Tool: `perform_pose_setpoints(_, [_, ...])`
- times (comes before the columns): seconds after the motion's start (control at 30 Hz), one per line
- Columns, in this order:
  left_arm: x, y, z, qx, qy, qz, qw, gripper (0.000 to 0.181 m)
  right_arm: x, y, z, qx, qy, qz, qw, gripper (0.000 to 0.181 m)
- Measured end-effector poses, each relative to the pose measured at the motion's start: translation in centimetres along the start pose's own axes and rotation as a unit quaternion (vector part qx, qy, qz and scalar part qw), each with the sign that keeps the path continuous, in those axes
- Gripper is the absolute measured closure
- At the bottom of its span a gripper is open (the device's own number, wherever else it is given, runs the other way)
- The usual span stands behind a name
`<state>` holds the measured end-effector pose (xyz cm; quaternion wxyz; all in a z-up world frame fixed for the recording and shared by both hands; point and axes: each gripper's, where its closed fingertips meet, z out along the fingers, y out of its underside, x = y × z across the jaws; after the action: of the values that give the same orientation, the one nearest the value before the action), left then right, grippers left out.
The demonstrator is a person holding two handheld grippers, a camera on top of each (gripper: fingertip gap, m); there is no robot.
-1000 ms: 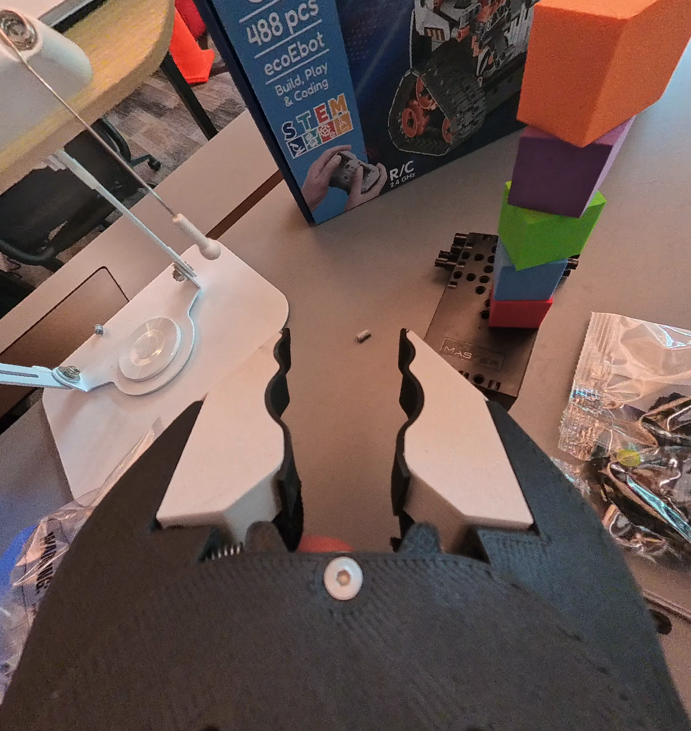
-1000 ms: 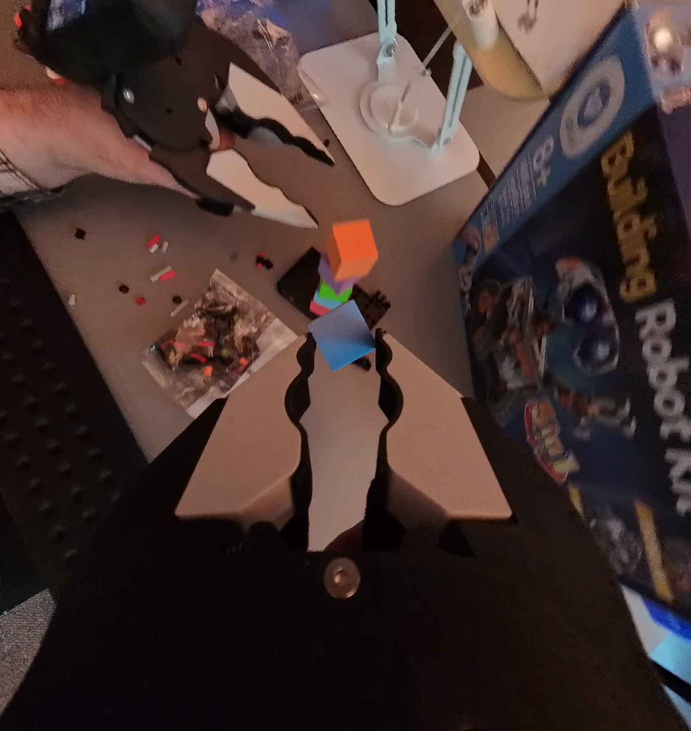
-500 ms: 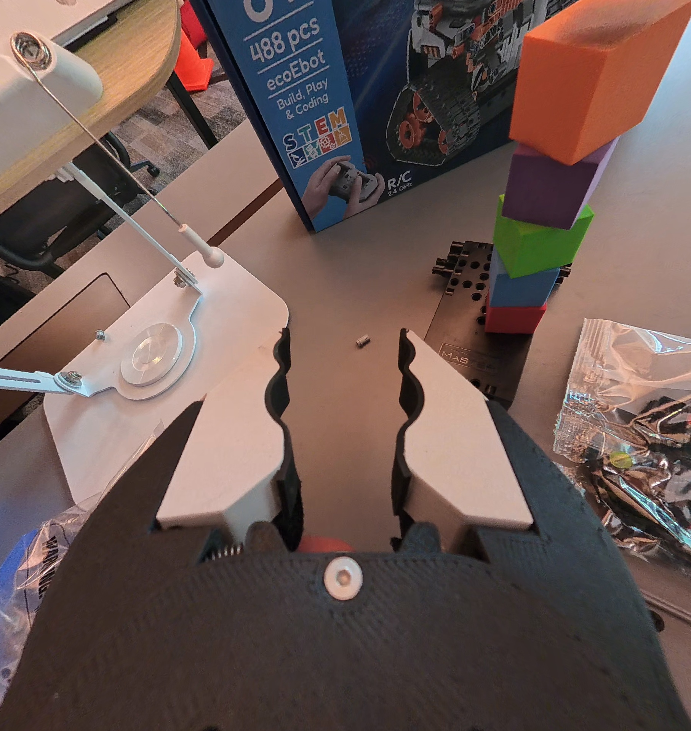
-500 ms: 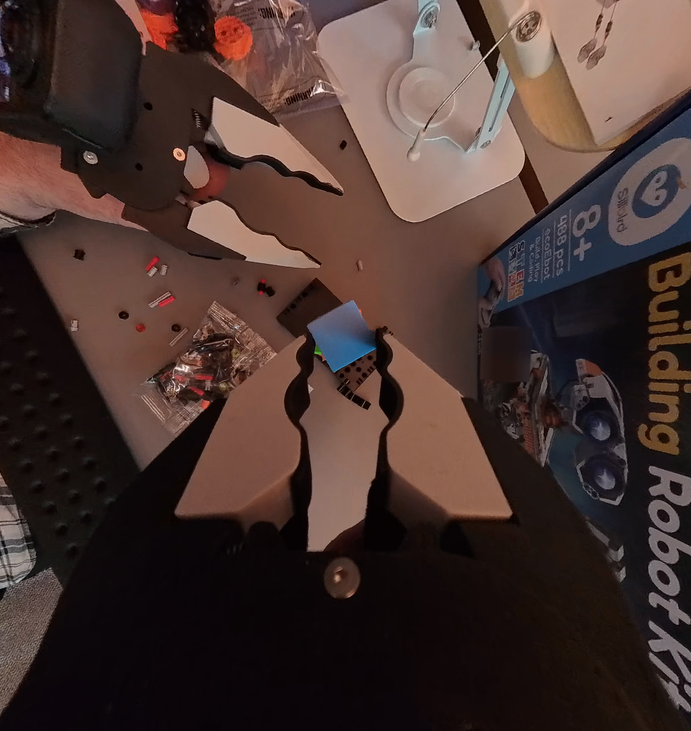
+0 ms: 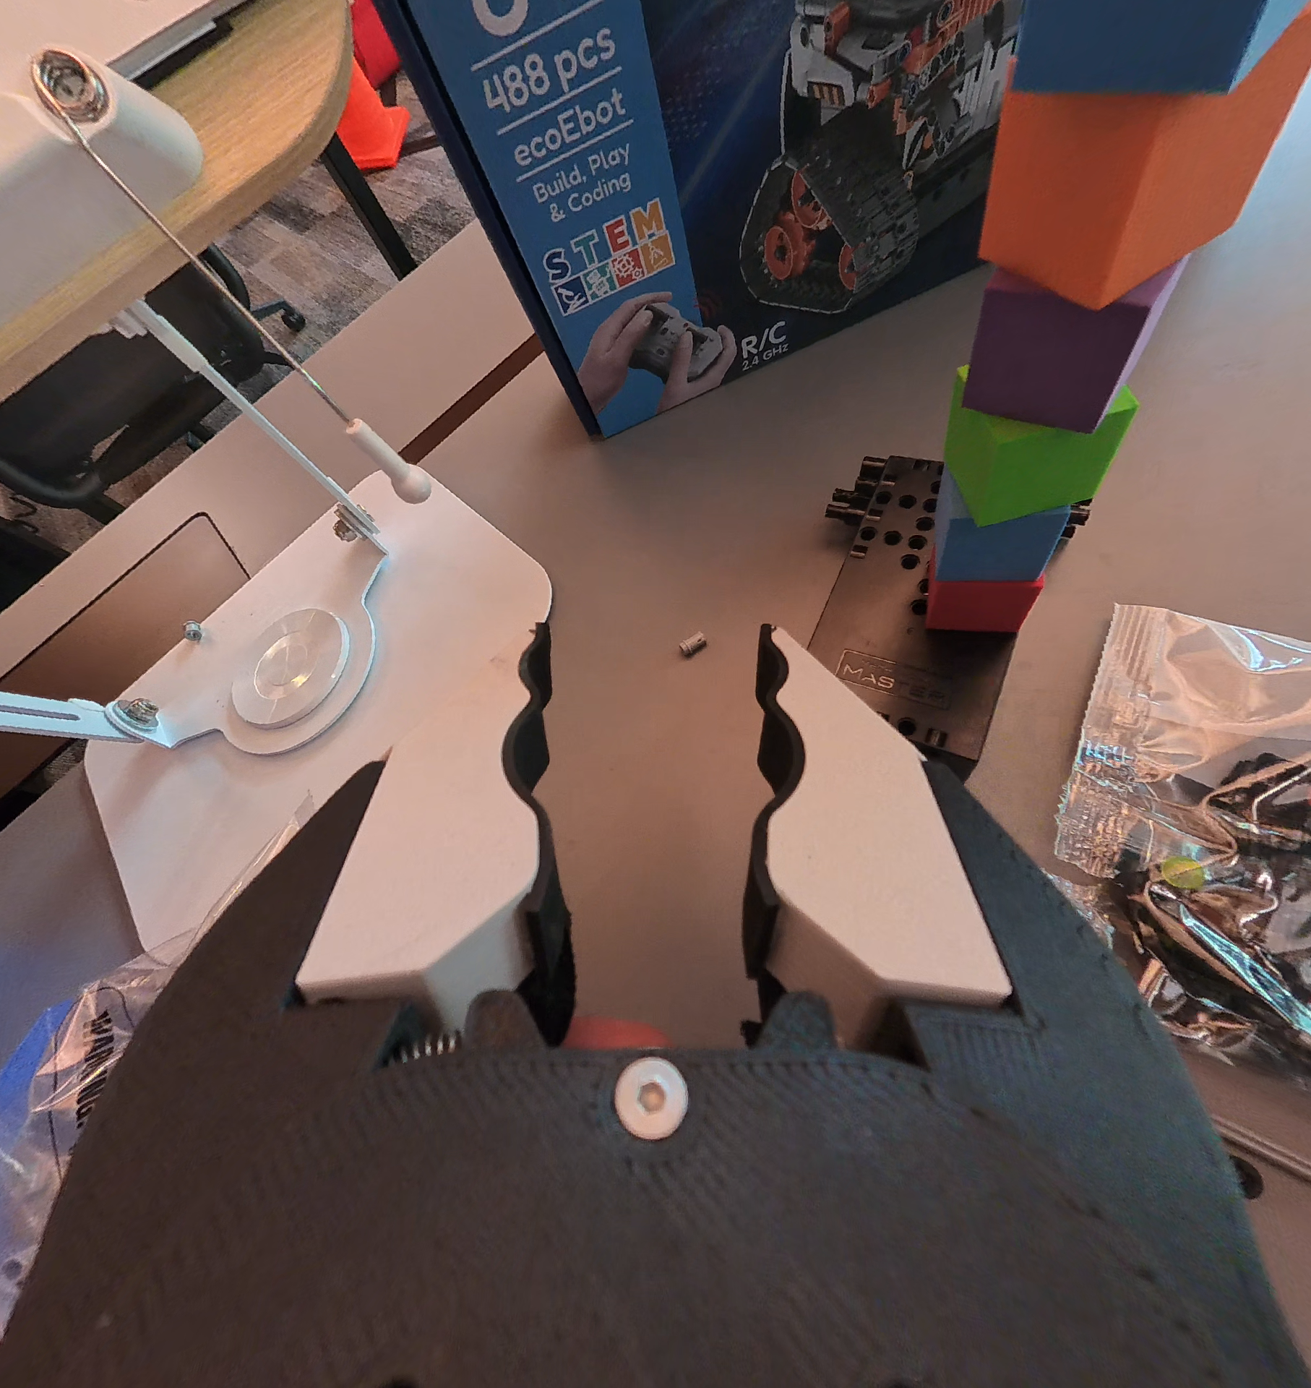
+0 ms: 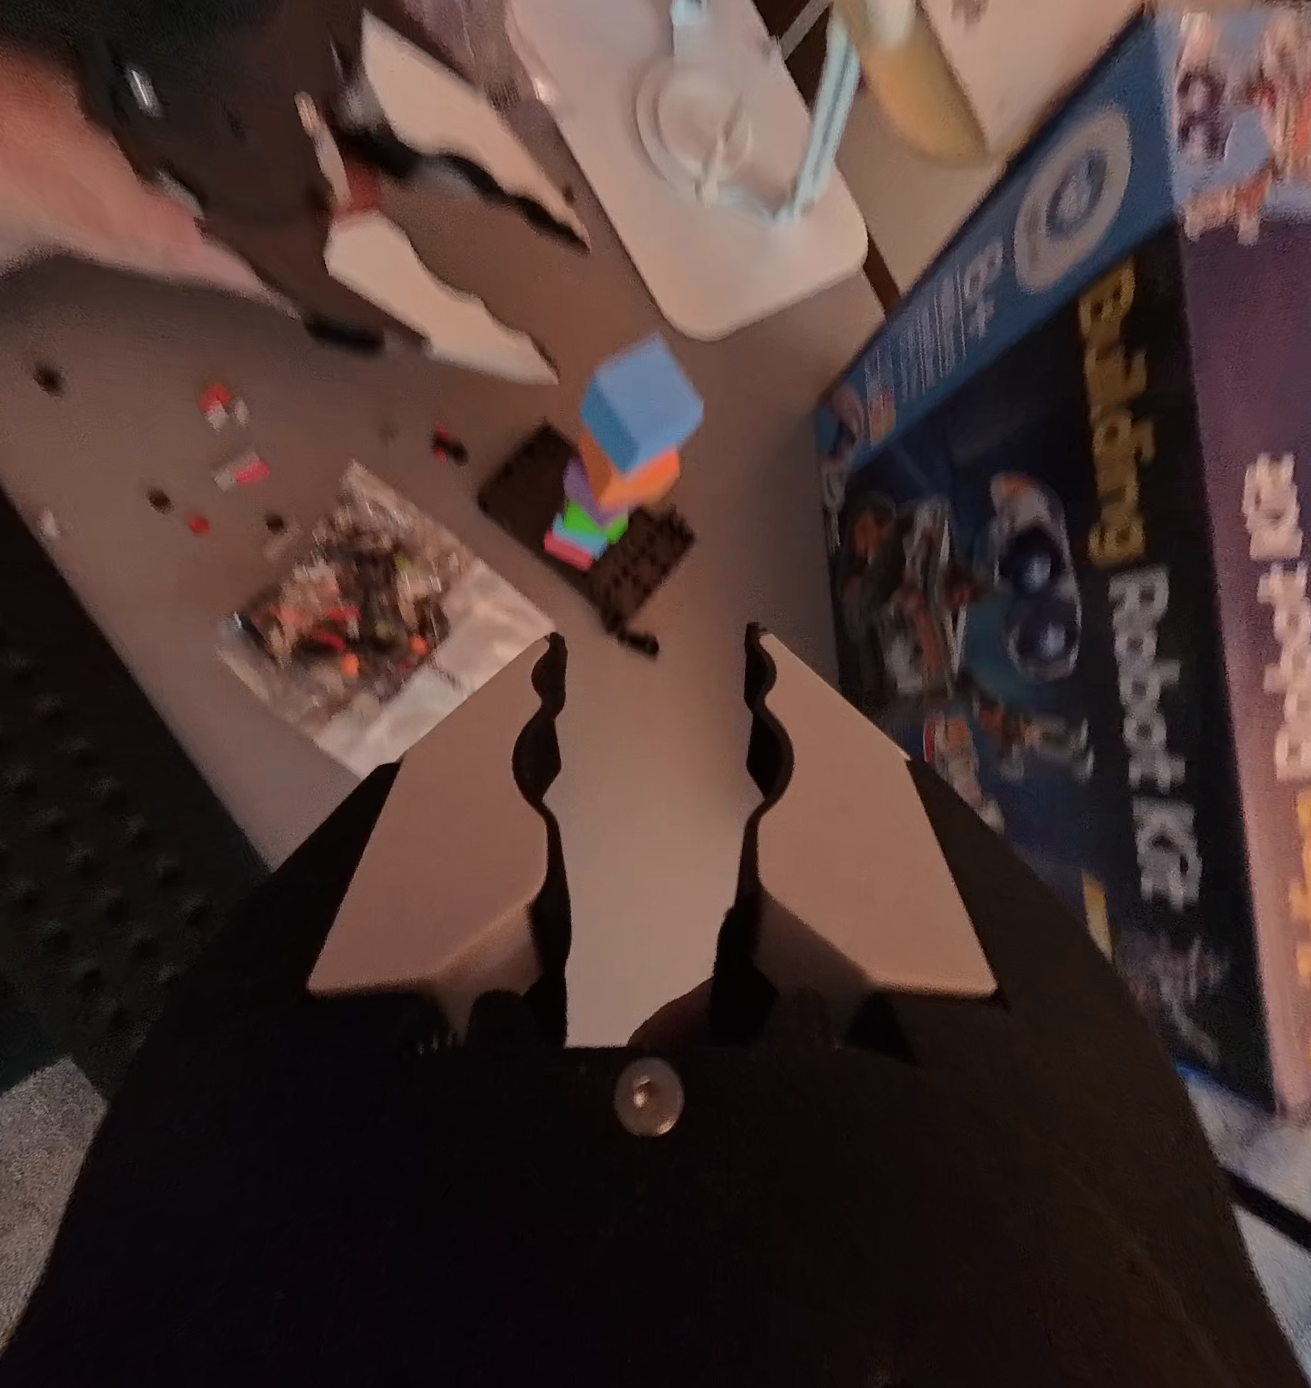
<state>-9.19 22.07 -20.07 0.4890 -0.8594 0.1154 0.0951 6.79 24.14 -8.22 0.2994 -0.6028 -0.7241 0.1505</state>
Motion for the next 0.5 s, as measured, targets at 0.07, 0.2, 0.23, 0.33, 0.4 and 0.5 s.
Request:
perform_pose_setpoints(0.07, [0.0,0.0,0.0,0.0,0.0,0.0,1.0,0.128,-0.4,4.0,-1.0,-0.033,0.025,0.003,0.999,0.132])
perform_pose_setpoints(0.2, [0.4,0.0,0.1,-0.002,0.003,0.002,1.0,0.128,-2.3,13.1,-1.8,-0.092,0.024,0.045,0.994,0.131])
perform_pose_setpoints(0.23, [0.5,0.0,0.1,-0.002,0.004,0.003,1.0,0.128,-3.0,15.3,-1.8,-0.103,0.015,0.057,0.993,0.13])
perform_pose_setpoints(0.33, [0.8,0.0,0.3,-0.003,0.006,0.005,1.0,0.128,-4.9,21.0,-1.6,-0.132,-0.013,0.085,0.987,0.126])
perform_pose_setpoints(0.4, [1.0,0.1,0.4,-0.005,0.008,0.008,1.0,0.128,-6.1,23.9,-1.4,-0.154,-0.032,0.089,0.983,0.123])
perform_pose_setpoints(0.5, [1.1,0.4,0.6,-0.009,0.009,0.009,1.0,0.128,-7.1,27.1,-1.2,-0.191,-0.044,0.093,0.976,0.123])
